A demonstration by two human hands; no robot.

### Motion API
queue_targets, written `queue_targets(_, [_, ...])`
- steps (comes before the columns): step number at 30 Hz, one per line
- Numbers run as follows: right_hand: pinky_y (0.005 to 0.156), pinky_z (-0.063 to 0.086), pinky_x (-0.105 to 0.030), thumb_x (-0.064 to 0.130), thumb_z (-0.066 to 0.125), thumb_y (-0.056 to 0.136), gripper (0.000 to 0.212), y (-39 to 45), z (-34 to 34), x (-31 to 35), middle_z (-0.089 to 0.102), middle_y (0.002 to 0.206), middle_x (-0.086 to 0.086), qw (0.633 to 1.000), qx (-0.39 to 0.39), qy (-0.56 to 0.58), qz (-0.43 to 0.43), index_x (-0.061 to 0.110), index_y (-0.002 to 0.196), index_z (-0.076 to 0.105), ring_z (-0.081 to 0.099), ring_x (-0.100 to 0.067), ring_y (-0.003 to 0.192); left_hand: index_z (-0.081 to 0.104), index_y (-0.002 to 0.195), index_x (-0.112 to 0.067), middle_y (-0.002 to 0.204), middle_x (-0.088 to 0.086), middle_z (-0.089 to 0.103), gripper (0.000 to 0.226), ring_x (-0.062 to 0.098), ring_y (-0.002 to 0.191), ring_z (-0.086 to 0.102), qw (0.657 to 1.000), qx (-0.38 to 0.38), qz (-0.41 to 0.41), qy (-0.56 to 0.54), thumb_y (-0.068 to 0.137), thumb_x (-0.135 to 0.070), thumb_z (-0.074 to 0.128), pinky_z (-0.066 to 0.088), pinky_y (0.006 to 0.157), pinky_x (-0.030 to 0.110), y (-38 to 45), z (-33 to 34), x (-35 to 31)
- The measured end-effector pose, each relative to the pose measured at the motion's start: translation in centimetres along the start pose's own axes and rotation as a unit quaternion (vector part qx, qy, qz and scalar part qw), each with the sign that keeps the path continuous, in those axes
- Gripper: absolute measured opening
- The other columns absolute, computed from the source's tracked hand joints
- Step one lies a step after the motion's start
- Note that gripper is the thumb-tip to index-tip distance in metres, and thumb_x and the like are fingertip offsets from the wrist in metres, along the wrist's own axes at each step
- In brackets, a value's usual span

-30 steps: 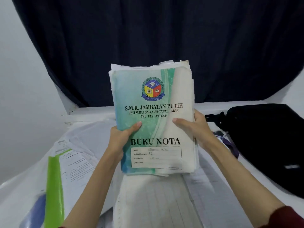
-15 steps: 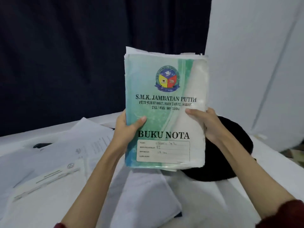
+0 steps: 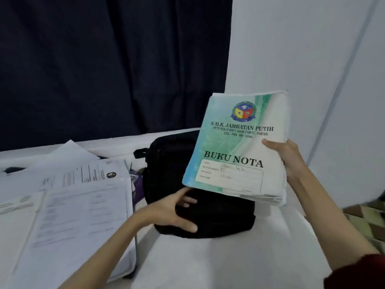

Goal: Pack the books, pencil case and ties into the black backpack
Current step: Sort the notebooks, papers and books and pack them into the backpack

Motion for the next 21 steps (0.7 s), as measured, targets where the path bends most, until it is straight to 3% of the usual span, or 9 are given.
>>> queue_targets(2, [0.054, 0.058, -0.03, -0.005, 0.06, 0.083, 0.027, 0.1, -1.4, -0.5, 0.074, 0.077, 0.0, 1.0, -0.01, 0.018, 0.01, 0.003, 0.11, 0.061, 0.072, -0.016, 0.068, 0.031, 0.14, -0.033, 0.123, -0.019, 0.05, 0.087, -0.004, 0.114, 0.048, 0.991, -0.04, 0.001, 0.126, 0.069, -0.034, 0.082, 0.04, 0.102, 0.018, 0.0, 1.3, 0.7])
queue_targets(5, [0.051, 0.056, -0.029, -0.005, 0.061, 0.083, 0.023, 0.2, -2.2, -1.2, 0.074, 0.072, -0.001, 0.999, -0.016, 0.027, 0.025, 0.003, 0.105, 0.061, 0.071, -0.016, 0.065, 0.071, 0.104, -0.022, 0.088, -0.02, 0.063, 0.017, -0.01, 0.081, 0.057, 0.977, -0.168, 0.013, 0.134, 0.088, -0.024, 0.066, 0.045, 0.077, 0.007, 0.3, -0.5, 0.7])
queue_targets(7, [0.051, 0.056, -0.029, -0.004, 0.062, 0.082, 0.022, 0.2, -2.1, -1.6, 0.074, 0.072, -0.001, 0.999, -0.014, 0.03, 0.03, 0.003, 0.104, 0.061, 0.071, -0.017, 0.064, 0.071, 0.074, -0.013, 0.067, -0.01, 0.062, 0.023, -0.002, 0.064, 0.058, 0.96, -0.269, -0.049, 0.054, 0.092, -0.023, 0.061, 0.044, 0.066, 0.012, 0.9, -3.4, 2.4])
queue_targets(8, [0.051, 0.056, -0.029, -0.003, 0.062, 0.082, 0.022, 0.3, -2.0, -1.8, 0.074, 0.073, -0.002, 0.999, -0.014, 0.028, 0.031, 0.003, 0.103, 0.061, 0.071, -0.017, 0.065, 0.067, 0.074, -0.005, 0.068, 0.0, 0.062, 0.026, 0.01, 0.068, 0.06, 0.941, -0.324, -0.09, -0.035, 0.093, -0.022, 0.06, 0.046, 0.068, 0.02, 1.2, -5.0, 3.5])
queue_targets(11, [0.057, 0.059, -0.034, -0.001, 0.065, 0.081, 0.027, 0.4, -1.5, -2.4, 0.074, 0.082, -0.007, 0.999, -0.012, 0.02, 0.04, 0.002, 0.107, 0.062, 0.072, -0.02, 0.07, 0.062, 0.097, -0.003, 0.091, 0.015, 0.064, 0.018, 0.028, 0.081, 0.062, 0.8, -0.41, -0.154, -0.41, 0.097, -0.014, 0.048, 0.051, 0.071, 0.036, 1.3, -7.9, 5.3])
queue_targets(14, [0.057, 0.059, -0.034, -0.004, 0.065, 0.08, 0.025, 0.5, -1.0, -3.1, 0.07, 0.088, -0.01, 0.997, -0.047, 0.035, 0.053, 0.003, 0.103, 0.062, 0.071, -0.018, 0.063, 0.058, 0.087, -0.007, 0.093, 0.013, 0.06, 0.033, 0.026, 0.077, 0.056, 0.691, -0.406, -0.128, -0.585, 0.101, -0.013, 0.028, 0.048, 0.084, 0.038, 1.6, -10.3, 4.0])
queue_targets(17, [0.066, 0.056, -0.033, -0.008, 0.062, 0.08, 0.023, 0.3, -0.9, -4.2, 0.067, 0.095, -0.011, 0.988, -0.136, 0.058, 0.046, 0.003, 0.099, 0.059, 0.065, -0.019, 0.065, 0.058, 0.078, -0.008, 0.111, 0.007, 0.061, 0.035, 0.026, 0.083, 0.057, 0.664, -0.422, -0.122, -0.605, 0.101, -0.019, 0.034, 0.041, 0.094, 0.038, 2.0, -12.9, 1.6])
queue_targets(19, [0.071, 0.049, -0.033, -0.009, 0.059, 0.081, 0.023, 0.1, -0.9, -5.5, 0.062, 0.099, -0.013, 0.972, -0.22, 0.074, 0.042, 0.005, 0.099, 0.056, 0.059, -0.021, 0.071, 0.062, 0.084, -0.011, 0.106, 0.006, 0.063, 0.029, 0.025, 0.091, 0.06, 0.673, -0.435, -0.119, -0.586, 0.098, -0.03, 0.046, 0.044, 0.085, 0.041, 1.9, -14.5, -0.4])
queue_targets(21, [0.074, 0.047, -0.031, -0.006, 0.056, 0.083, 0.023, -0.1, -0.3, -6.9, 0.06, 0.098, -0.012, 0.956, -0.283, 0.074, 0.035, 0.007, 0.102, 0.056, 0.056, -0.021, 0.079, 0.065, 0.106, -0.01, 0.105, 0.005, 0.068, 0.032, 0.025, 0.088, 0.065, 0.696, -0.447, -0.108, -0.552, 0.089, -0.037, 0.063, 0.051, 0.07, 0.042, 2.2, -15.9, -1.9])
Point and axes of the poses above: each hand's wrist, its own y-axis towards the middle knuckle, its own z-axis out of the palm, x = y × z, the point moved 4 cm from there along y, towards the middle knuckle
